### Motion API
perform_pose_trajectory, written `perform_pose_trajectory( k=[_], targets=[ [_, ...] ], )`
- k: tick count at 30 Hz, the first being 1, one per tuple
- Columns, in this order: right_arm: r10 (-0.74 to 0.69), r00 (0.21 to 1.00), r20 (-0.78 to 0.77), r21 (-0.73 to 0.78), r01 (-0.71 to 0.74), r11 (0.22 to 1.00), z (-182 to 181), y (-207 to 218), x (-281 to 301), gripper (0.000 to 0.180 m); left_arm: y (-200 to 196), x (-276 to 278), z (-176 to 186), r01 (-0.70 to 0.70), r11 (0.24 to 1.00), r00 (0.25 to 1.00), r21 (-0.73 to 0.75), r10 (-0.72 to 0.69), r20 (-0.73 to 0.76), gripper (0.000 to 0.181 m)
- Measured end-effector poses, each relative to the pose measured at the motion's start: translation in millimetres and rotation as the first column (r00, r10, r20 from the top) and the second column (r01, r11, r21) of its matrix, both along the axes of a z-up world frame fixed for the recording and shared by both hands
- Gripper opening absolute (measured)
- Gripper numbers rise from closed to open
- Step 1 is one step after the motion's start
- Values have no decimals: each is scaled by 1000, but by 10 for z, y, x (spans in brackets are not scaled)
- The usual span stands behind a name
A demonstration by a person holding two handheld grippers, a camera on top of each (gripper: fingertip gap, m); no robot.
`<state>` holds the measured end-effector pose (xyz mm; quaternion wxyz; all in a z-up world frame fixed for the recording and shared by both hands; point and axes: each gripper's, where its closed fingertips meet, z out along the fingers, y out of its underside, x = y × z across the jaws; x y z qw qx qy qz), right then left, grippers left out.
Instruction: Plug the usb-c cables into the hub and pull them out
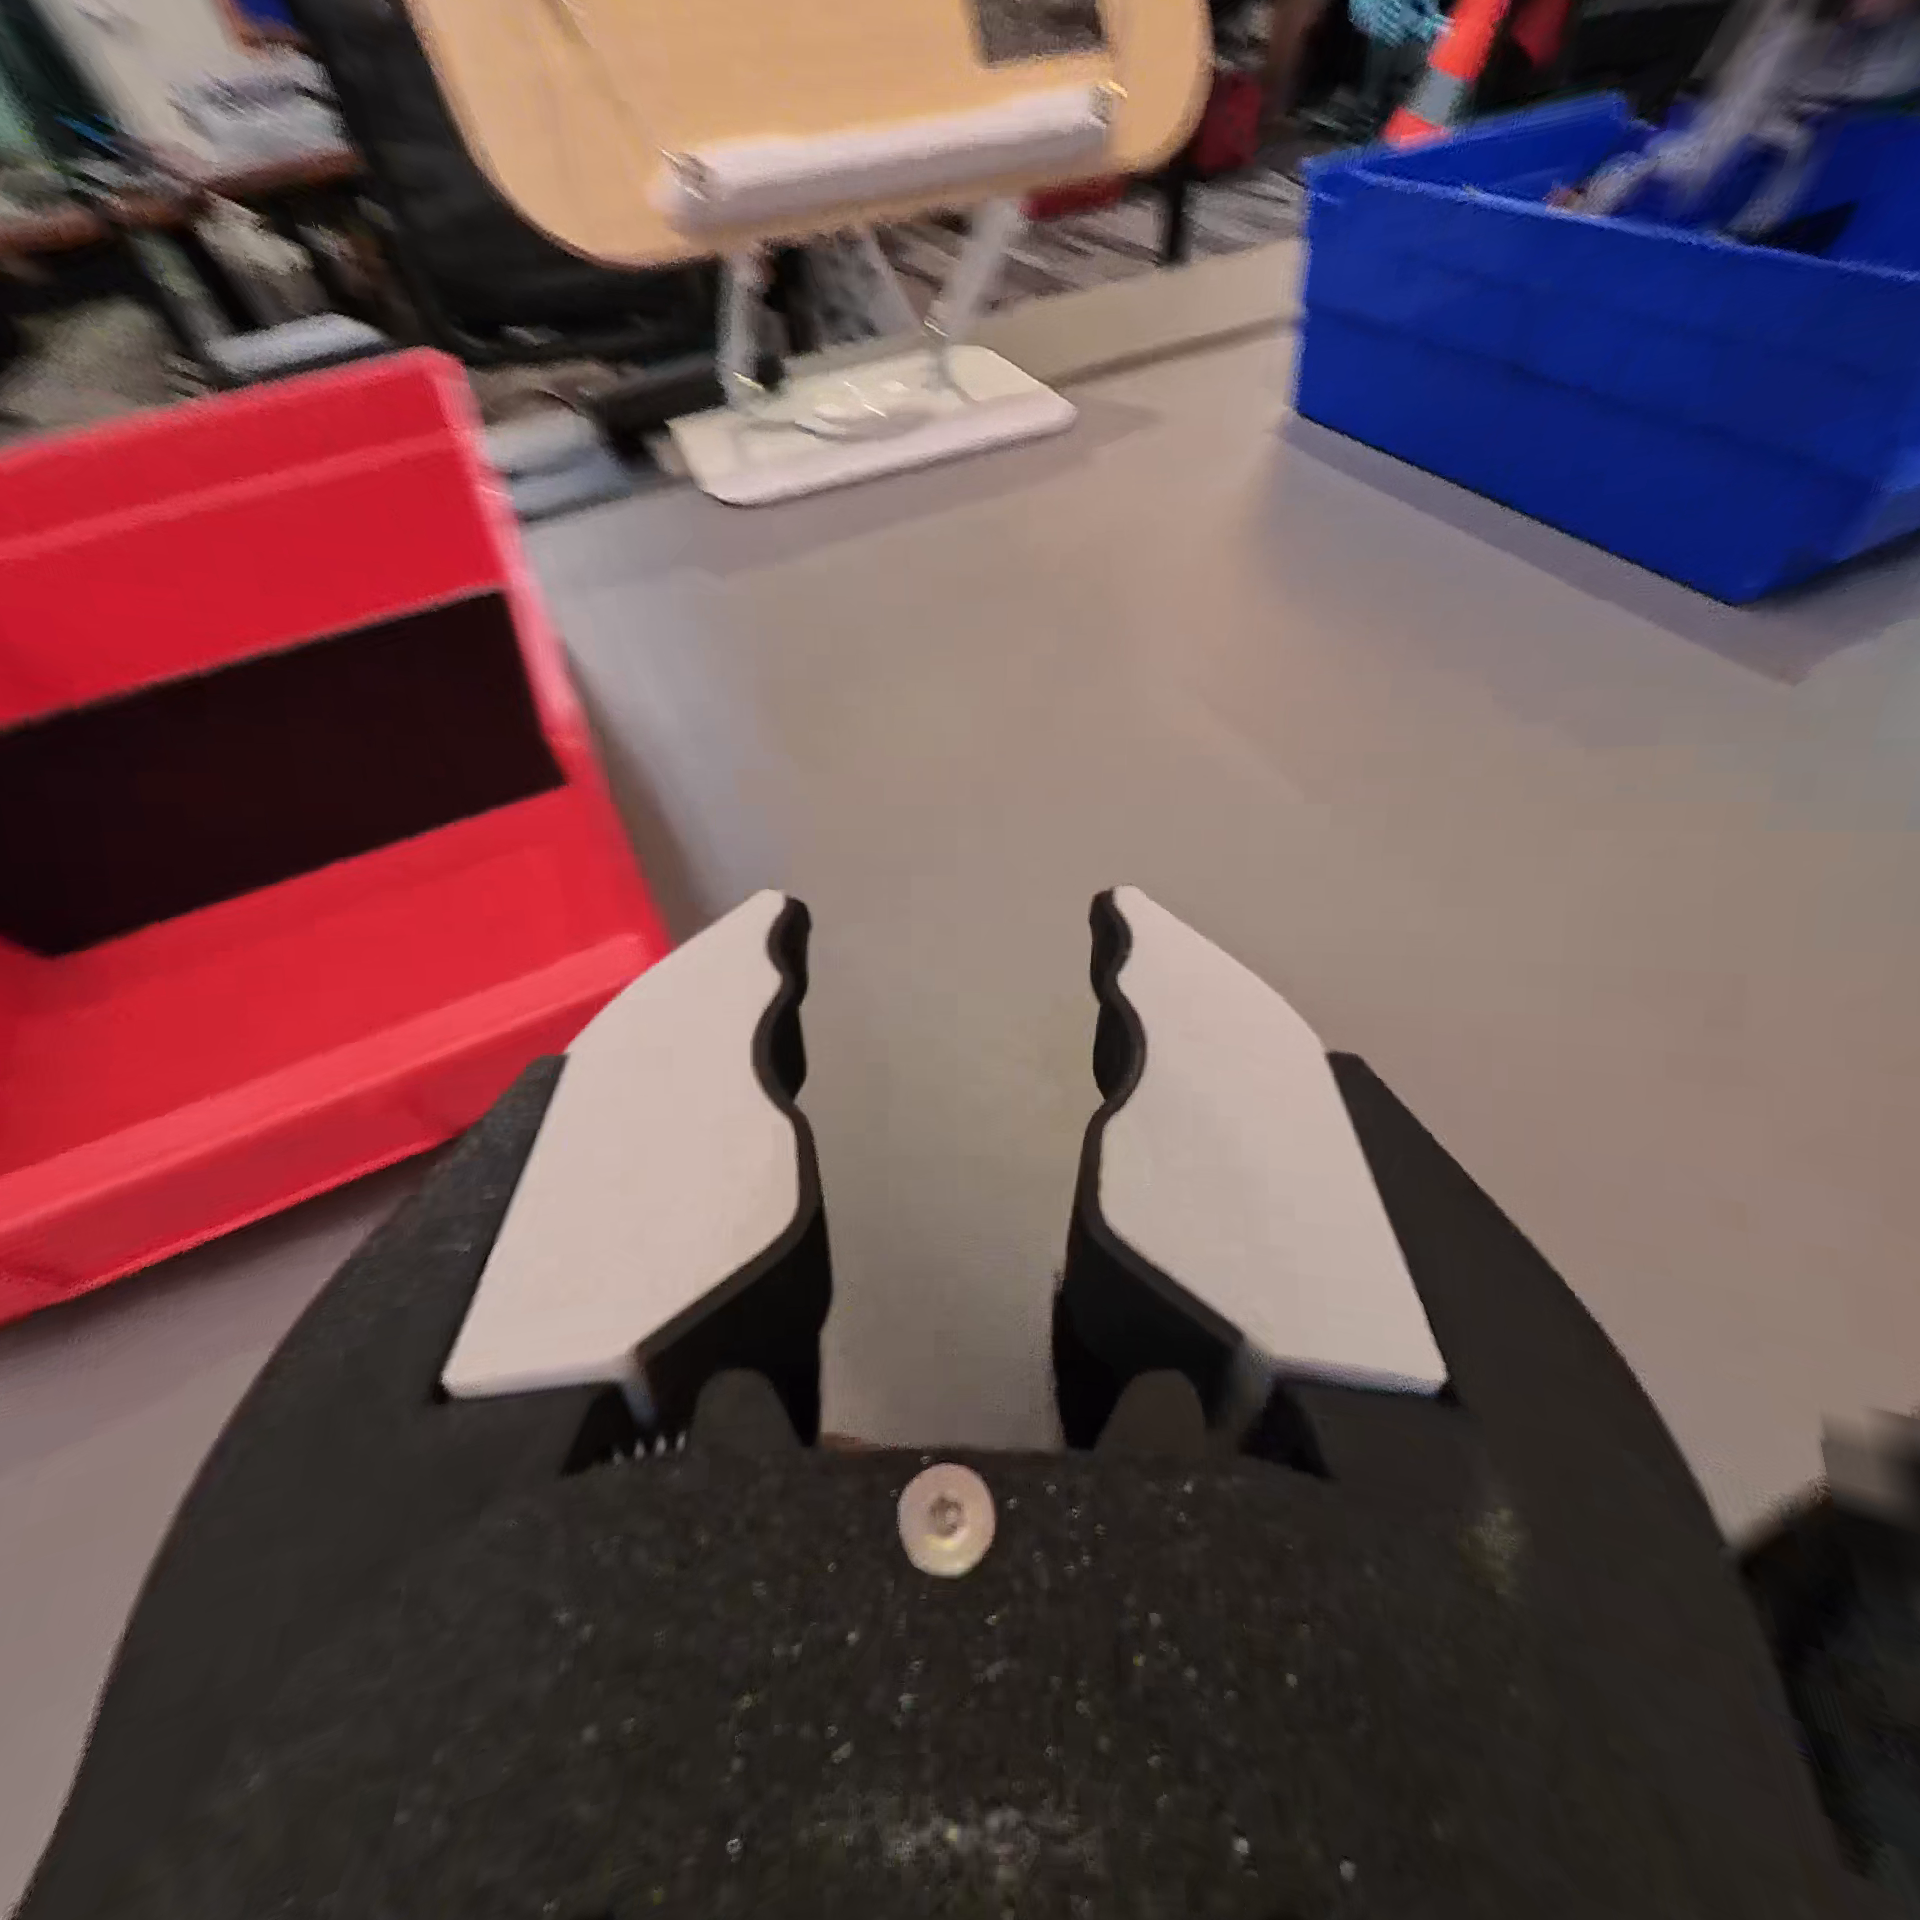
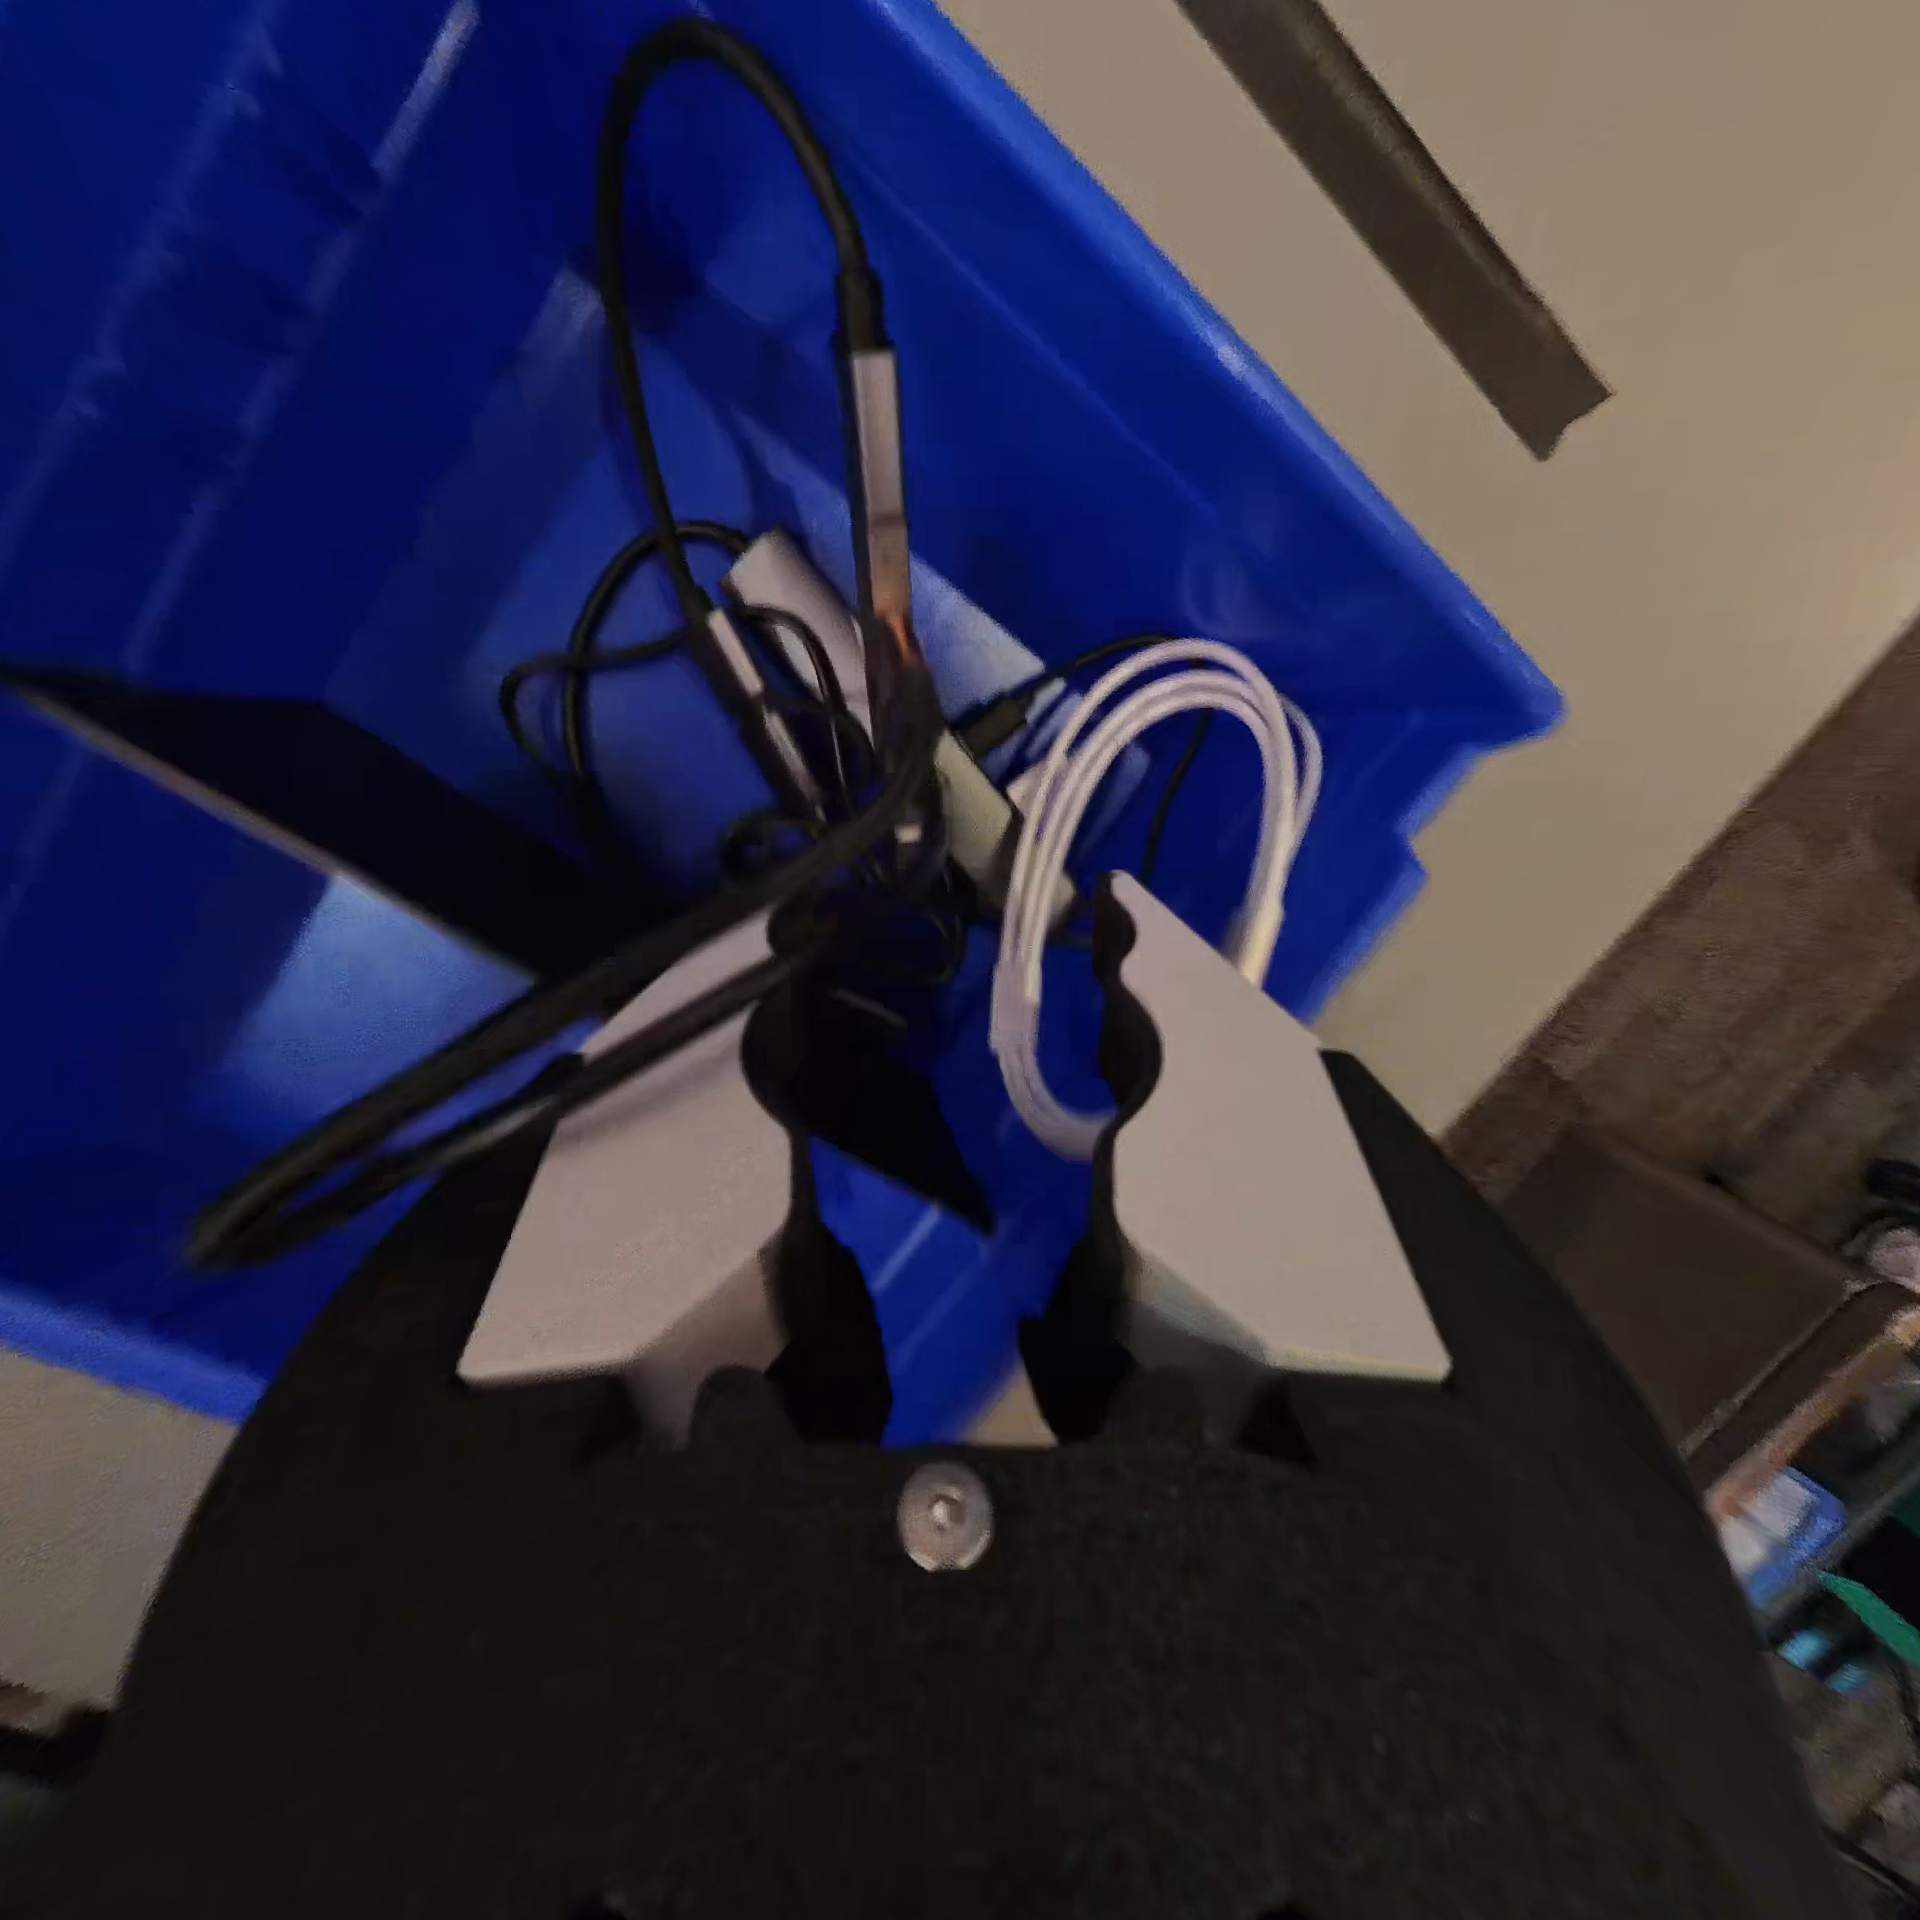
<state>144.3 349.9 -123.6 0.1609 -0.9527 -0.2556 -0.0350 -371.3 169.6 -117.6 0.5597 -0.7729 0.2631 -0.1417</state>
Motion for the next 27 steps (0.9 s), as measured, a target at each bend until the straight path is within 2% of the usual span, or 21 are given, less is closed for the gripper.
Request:
perform_pose_trajectory(
  k=[3, 7, 9, 11, 13, 14, 16, 17, 18, 21, 22, 23, 26, 27],
  targets=[
    [2, 993, 114, 66, -10, 998, 340, -200, 216, 58, 94, -243, 141, -135, 984, 991, 118, 134, 17, 53],
    [-108, 966, 234, 264, 44, 964, 857, -603, 461, 59, 200, -567, 166, -238, 967, 971, 94, 236, 33, 53],
    [-199, 947, 253, 402, 84, 912, 1081, -878, 489, 58, 265, -746, 149, -274, 961, 960, 49, 270, 71, 49],
    [-294, 937, 191, 559, 143, 817, 1232, -1170, 391, 54, 338, -930, 144, -312, 950, 945, 7, 310, 108, 47],
    [-290, 957, -8, 661, 223, 717, 1178, -1412, 23, 52, 386, -1060, 127, -326, 945, 938, -26, 327, 118, 46],
    [-232, 962, -145, 694, 266, 669, 1099, -1504, -258, 51, 399, -1098, 96, -321, 946, 940, -39, 324, 106, 45],
    [-97, 920, -378, 749, 366, 552, 942, -1668, -763, 50, 399, -1137, -13, -299, 951, 951, -74, 304, 59, 43],
    [-70, 897, -436, 738, 402, 542, 782, -1763, -924, 51, 387, -1138, -68, -286, 953, 956, -96, 291, 46, 43],
    [-62, 886, -460, 719, 413, 559, 593, -1863, -1046, 51, 369, -1136, -116, -275, 954, 959, -121, 281, 40, 43],
    [-126, 850, -512, 725, 506, 467, 209, -2159, -995, 43, 327, -1210, -157, -302, 944, 952, -131, 305, 4, 42],
    [-144, 825, -547, 691, 542, 479, 81, -2218, -964, 44, 322, -1240, -143, -319, 940, 947, -122, 320, -5, 41],
    [-170, 808, -564, 649, 561, 515, 55, -2231, -924, 48, 324, -1256, -130, -329, 937, 944, -118, 331, -4, 40],
    [-108, 790, -603, 670, 575, 470, 253, -2241, -803, 47, 345, -1229, -158, -322, 937, 946, -133, 325, -1, 39],
    [-99, 782, -615, 659, 579, 480, 246, -2229, -798, 49, 355, -1221, -177, -323, 936, 945, -142, 326, -6, 39]
  ],
)
